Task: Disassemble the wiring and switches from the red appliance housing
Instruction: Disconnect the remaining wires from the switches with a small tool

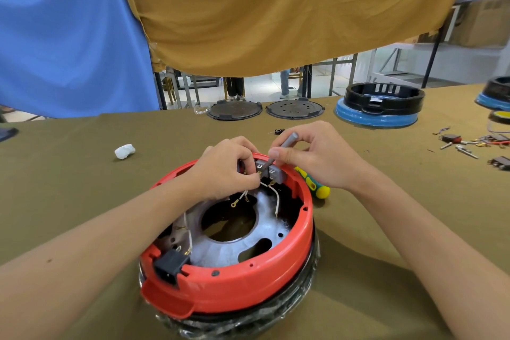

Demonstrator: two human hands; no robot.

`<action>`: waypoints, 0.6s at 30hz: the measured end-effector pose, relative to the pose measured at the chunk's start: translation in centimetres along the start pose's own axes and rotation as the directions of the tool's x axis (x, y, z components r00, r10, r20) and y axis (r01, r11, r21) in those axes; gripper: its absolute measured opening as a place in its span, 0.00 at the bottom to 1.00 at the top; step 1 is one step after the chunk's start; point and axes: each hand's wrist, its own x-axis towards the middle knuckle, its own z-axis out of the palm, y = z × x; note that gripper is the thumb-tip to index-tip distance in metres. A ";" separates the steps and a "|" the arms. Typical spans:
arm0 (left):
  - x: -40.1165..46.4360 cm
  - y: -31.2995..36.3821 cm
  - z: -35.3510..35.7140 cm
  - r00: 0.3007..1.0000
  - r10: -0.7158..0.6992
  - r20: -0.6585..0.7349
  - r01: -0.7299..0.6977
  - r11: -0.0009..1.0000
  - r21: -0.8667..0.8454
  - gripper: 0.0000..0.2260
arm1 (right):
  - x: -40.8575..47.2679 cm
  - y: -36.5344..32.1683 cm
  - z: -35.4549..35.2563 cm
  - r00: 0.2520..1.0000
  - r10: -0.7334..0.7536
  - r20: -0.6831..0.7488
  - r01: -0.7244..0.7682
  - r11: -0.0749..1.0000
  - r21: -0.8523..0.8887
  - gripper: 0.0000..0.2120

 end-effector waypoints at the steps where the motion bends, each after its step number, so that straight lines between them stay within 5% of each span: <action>1: 0.0 0.0 0.0 1.000 0.001 0.003 -0.001 1.000 0.001 0.09 | 0.0 0.0 0.0 1.000 0.004 -0.005 -0.004 1.000 -0.003 0.05; 9: 0.0 0.1 -0.1 1.000 0.007 0.013 -0.007 1.000 0.008 0.05 | 0.2 0.0 0.2 0.990 0.131 -0.049 -0.124 0.985 0.119 0.06; 18: 0.0 0.2 -0.2 1.000 0.022 0.015 -0.022 0.999 0.022 0.05 | 0.0 -0.4 0.2 0.993 0.101 -0.063 -0.097 0.994 0.058 0.07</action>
